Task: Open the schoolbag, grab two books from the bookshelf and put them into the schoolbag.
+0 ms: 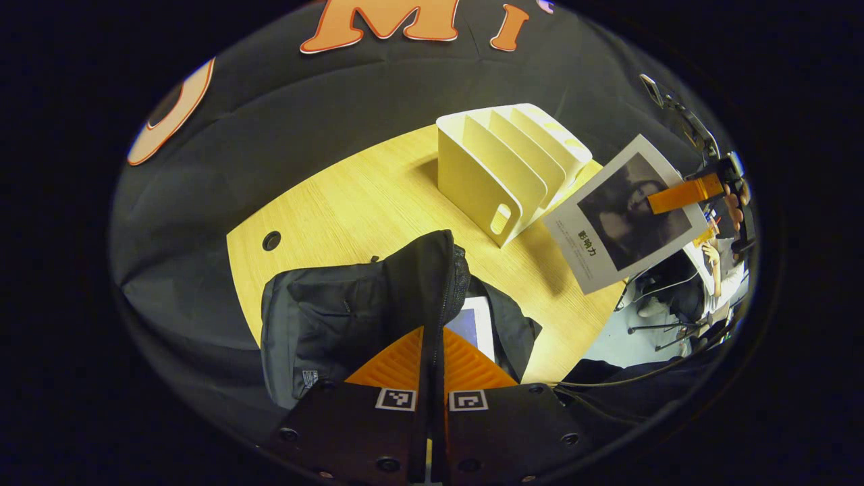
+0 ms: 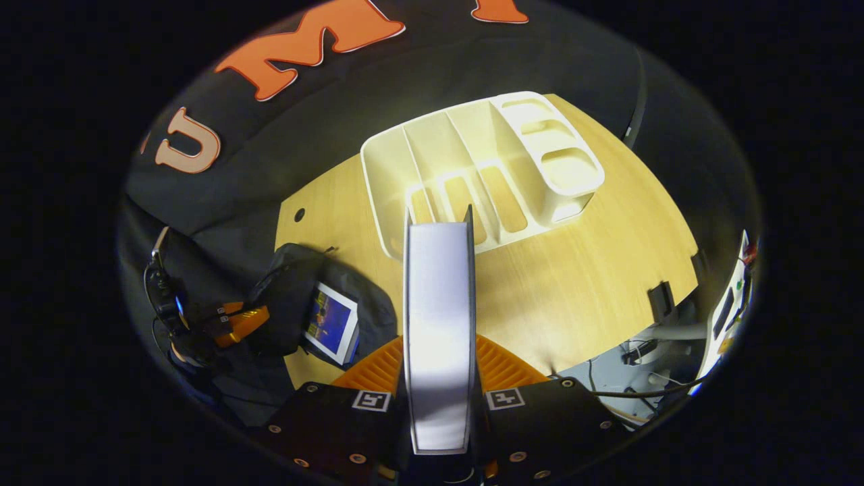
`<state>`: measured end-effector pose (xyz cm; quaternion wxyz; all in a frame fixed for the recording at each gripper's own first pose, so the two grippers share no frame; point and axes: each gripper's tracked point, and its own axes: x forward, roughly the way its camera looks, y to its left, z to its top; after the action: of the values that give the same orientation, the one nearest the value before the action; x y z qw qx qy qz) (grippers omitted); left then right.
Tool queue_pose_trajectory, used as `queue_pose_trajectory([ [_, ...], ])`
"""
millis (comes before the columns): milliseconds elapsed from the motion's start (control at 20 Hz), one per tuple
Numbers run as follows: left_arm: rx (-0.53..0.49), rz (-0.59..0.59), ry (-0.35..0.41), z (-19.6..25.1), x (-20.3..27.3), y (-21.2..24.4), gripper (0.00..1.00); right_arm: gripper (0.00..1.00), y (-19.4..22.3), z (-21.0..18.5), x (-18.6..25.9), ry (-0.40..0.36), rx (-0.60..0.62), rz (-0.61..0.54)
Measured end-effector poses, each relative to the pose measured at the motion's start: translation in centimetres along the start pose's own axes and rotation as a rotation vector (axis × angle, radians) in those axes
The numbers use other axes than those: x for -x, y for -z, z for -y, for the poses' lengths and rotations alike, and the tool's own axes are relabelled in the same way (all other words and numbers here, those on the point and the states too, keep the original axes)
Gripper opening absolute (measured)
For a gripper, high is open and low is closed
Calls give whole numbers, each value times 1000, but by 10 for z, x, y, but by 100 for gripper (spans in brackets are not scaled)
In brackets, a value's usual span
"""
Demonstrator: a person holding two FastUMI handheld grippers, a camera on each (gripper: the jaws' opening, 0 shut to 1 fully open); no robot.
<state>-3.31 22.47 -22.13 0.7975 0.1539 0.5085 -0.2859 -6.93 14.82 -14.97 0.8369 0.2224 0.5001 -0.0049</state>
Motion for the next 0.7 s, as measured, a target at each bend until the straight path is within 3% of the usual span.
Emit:
queue_pose_trajectory([
  [700, 60, 26, -35, -1, 3, -1, 4, 35, 31, -63, -17, -291, -57, 54],
])
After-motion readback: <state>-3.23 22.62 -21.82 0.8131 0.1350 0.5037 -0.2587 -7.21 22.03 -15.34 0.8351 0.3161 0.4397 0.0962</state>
